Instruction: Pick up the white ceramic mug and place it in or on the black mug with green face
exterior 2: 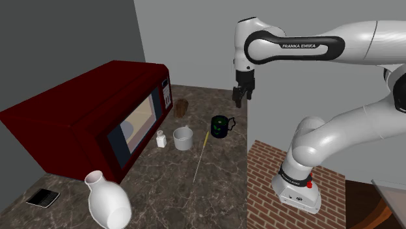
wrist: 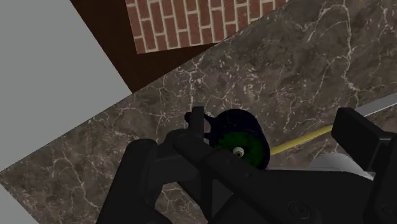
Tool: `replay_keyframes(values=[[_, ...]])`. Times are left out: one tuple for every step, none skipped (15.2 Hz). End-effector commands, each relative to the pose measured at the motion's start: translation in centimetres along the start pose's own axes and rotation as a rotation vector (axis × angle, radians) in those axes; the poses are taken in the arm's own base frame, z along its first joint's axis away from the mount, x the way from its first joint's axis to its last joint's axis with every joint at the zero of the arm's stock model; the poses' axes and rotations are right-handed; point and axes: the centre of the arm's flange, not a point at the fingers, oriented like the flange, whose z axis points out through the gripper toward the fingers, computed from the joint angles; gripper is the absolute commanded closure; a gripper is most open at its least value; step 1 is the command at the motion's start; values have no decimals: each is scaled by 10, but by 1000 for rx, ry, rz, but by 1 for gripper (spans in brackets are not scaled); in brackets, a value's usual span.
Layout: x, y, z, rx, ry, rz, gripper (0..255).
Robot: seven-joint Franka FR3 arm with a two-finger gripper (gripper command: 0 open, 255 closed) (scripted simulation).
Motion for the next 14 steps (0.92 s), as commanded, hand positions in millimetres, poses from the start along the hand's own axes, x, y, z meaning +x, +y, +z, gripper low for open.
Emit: replay_keyframes(values=[[0,0,0,0,0,0,0],[7,-9,6,-1,6,-1,0],[14,-18,11,-2,11,-3,0],[22,-27,17,-2,17,-4,0],[29,-36,22,-3,22,-6,0],[36,-45,28,-4,28,-7,0],[43,-54,33,-5,33,-9,0],[50,-63,38,-6,39,-10,0],[58,-72,44,-7,44,-12,0],[65,-81,49,-7,50,-13,0],[72,-90,54,-8,55,-15,0],[80,-100,60,-9,61,-16,0],[87,-109,65,-10,66,-18,0],[94,-118,70,-11,72,-19,0]])
